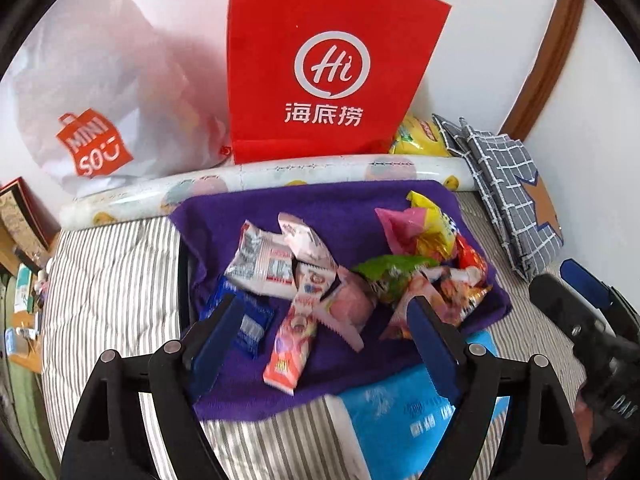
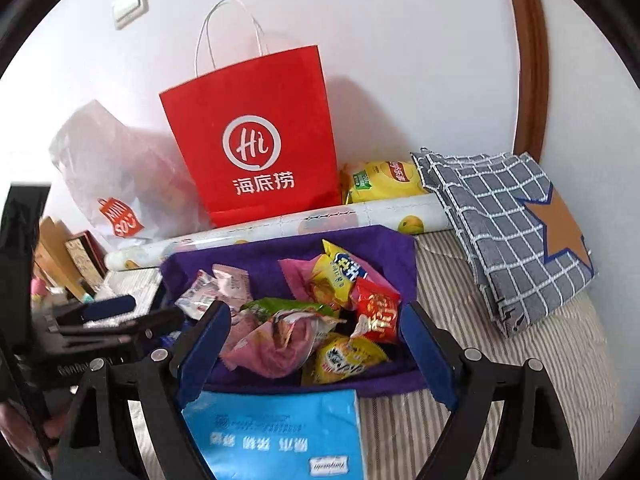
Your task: Organize snacks
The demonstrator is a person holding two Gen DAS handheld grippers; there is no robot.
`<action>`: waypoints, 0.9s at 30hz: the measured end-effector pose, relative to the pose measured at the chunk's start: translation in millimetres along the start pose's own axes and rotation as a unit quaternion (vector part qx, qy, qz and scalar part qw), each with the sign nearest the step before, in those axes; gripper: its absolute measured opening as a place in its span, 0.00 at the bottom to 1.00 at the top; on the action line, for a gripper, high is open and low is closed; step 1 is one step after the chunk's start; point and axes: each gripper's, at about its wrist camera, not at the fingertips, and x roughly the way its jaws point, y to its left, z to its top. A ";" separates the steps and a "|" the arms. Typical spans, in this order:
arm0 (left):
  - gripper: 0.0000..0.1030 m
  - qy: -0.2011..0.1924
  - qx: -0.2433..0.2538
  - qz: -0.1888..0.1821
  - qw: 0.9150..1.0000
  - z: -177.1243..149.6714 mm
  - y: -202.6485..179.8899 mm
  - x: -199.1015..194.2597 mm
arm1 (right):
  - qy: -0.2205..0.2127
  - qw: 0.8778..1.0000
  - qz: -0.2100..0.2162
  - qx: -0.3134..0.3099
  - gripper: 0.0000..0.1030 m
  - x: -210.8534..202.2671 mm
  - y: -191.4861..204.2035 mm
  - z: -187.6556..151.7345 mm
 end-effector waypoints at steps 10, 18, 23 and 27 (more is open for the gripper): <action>0.81 -0.052 -0.007 0.003 0.999 -37.2 -10.5 -55.3 | 0.001 1.000 -0.013 0.009 0.85 -42.0 -3.4 -20.0; 0.85 -0.082 0.002 0.032 0.996 -65.9 -28.9 -92.1 | -0.007 1.000 -0.005 0.020 0.87 -81.4 -8.7 -36.2; 0.90 -0.100 0.003 0.036 0.994 -81.6 -39.0 -113.9 | -0.027 1.000 -0.013 0.009 0.94 -110.3 -6.0 -47.4; 0.94 -0.115 0.002 0.040 0.993 -94.1 -45.4 -131.0 | -0.049 0.999 -0.006 0.015 0.99 -133.4 -7.4 -57.5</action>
